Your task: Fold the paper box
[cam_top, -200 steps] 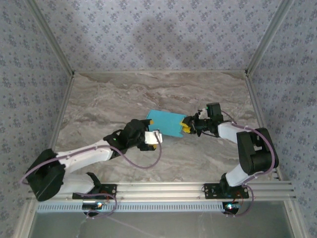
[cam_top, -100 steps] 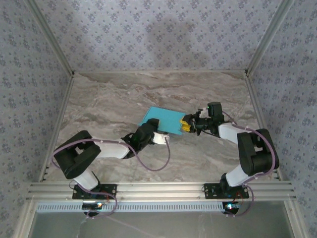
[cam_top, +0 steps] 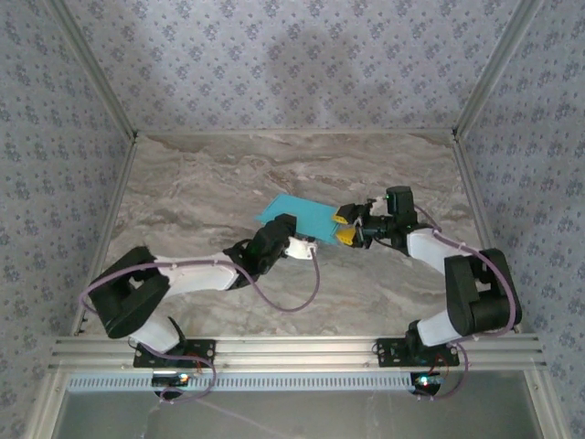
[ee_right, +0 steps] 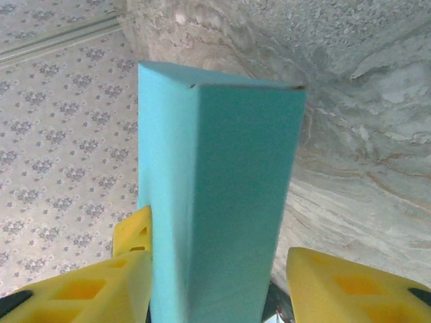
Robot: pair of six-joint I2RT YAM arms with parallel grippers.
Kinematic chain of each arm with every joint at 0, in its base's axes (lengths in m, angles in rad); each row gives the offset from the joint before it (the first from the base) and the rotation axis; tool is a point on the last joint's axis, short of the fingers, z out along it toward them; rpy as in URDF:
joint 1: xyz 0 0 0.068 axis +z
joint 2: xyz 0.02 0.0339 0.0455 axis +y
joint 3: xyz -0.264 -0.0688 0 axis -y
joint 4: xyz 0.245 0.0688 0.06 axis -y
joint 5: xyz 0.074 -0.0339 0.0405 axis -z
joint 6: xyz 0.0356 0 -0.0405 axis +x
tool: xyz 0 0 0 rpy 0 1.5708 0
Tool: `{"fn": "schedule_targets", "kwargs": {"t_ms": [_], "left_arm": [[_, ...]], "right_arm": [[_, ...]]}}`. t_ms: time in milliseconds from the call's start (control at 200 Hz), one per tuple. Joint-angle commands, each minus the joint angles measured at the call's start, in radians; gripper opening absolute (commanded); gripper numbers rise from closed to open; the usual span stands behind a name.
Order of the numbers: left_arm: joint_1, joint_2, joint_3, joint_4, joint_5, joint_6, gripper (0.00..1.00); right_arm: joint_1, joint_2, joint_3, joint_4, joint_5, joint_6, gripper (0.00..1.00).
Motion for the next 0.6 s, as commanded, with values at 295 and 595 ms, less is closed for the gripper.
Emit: {"fn": "schedule_targets", "kwargs": {"t_ms": [295,595], "left_arm": [[-0.055,-0.098,0.404,-0.993,0.119,-0.297,0.30],[-0.074,0.113,0.758,-1.517,0.330,-0.479,0.34]], "right_arm": [[-0.128,-0.309,0.120,-0.699,0.121,-0.364,0.78],[-0.086,-0.383,0.337,-0.990,0.458,-0.608,0.69]]}}
